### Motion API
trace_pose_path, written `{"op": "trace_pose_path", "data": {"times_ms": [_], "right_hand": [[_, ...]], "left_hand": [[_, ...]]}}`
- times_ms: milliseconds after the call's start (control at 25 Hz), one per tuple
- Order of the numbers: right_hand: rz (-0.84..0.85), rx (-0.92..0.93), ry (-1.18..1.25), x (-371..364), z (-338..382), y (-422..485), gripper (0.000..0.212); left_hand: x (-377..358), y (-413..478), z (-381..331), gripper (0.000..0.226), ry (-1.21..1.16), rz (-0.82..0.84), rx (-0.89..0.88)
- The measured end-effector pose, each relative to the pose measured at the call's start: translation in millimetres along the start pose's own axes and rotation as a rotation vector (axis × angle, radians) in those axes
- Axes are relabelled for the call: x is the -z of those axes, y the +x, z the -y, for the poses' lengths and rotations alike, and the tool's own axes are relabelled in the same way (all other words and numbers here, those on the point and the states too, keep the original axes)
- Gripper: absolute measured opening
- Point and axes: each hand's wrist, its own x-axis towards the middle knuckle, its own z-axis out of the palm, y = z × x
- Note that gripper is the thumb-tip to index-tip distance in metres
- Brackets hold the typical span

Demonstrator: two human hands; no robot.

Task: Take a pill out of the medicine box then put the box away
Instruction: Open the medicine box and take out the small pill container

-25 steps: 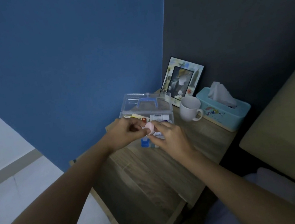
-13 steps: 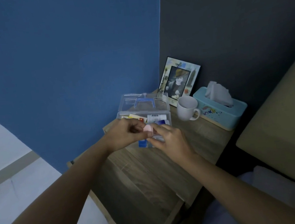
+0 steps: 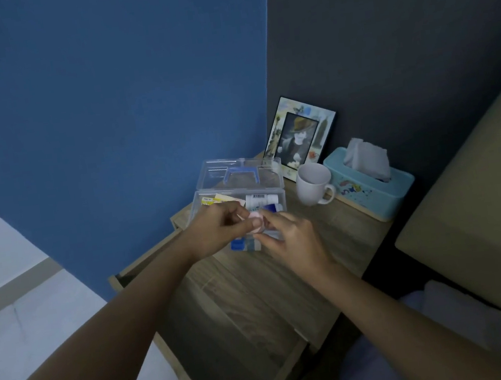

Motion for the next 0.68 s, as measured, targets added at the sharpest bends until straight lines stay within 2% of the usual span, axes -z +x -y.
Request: {"op": "trace_pose_path", "data": {"times_ms": [160,280,400,480,600,680], "right_hand": [[0.021,-0.02,0.002,1.4,-4.9,-4.1,0.044],[0.028,-0.027,0.0,2.0,-5.7,-6.2,0.043],[0.008,-0.024,-0.002,3.6,-8.9,-7.4,0.041],[-0.008,-0.036,0.009,3.7,-11.3,-9.1,0.04],[-0.037,-0.065,0.009,1.5,-14.9,-13.1,0.041],[-0.08,-0.089,0.039,-1.3,-19.9,-18.5,0.039]], "left_hand": [[-5.2,1.3,-7.7,0.03,-0.041,-0.018,-0.018],[-7.6,2.8,-10.3,0.025,0.057,-0.044,-0.004],[-4.8,2.1,-13.1,0.029,-0.011,0.042,0.042],[-5.1,3.9,-15.0,0.027,0.034,0.078,0.05],[-13.6,6.9,-17.4,0.033,0.157,0.026,0.052],[-22.0,8.6,-16.0,0.036,0.136,-0.049,0.089]]}}
